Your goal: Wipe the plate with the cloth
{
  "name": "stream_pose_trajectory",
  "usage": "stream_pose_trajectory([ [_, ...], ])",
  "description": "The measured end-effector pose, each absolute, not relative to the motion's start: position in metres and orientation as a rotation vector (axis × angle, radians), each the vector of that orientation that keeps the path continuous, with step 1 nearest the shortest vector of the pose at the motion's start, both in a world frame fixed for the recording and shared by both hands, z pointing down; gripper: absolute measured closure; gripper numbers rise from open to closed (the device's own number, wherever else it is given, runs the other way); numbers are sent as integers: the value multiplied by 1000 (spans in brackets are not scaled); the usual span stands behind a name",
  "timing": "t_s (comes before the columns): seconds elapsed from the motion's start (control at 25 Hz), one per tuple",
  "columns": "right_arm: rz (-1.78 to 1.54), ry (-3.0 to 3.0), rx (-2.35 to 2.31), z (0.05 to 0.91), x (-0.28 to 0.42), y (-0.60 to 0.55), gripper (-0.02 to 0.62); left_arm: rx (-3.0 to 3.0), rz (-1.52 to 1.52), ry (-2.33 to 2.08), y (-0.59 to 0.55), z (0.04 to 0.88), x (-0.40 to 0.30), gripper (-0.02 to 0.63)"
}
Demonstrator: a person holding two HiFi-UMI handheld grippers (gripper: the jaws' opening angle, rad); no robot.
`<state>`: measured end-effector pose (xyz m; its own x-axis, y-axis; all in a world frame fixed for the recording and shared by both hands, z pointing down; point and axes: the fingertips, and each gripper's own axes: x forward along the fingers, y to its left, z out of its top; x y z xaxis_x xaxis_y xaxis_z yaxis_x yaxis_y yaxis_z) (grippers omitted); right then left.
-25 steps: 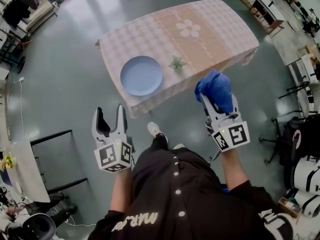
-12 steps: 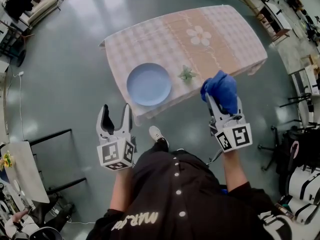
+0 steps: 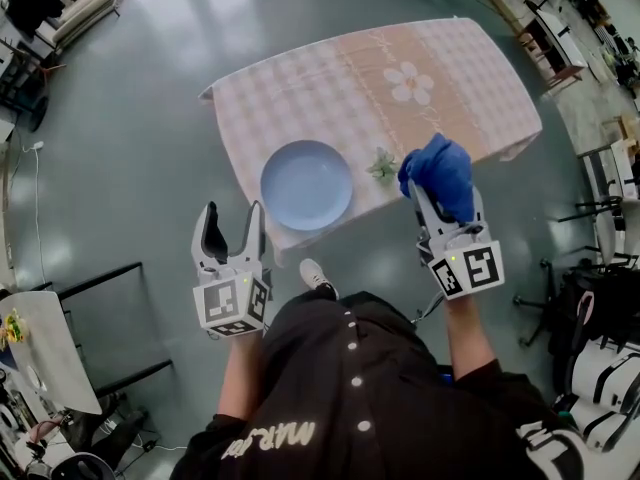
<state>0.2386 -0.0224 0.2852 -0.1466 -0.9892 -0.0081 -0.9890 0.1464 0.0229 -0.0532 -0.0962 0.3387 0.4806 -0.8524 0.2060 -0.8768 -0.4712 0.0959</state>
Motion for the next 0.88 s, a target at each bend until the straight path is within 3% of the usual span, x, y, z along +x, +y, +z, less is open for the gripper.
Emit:
stream_pose_trajectory([
  [0.88,16,-2433,1859,307,236,-123,390,2497,242,-1439,-156,365,-40,284],
])
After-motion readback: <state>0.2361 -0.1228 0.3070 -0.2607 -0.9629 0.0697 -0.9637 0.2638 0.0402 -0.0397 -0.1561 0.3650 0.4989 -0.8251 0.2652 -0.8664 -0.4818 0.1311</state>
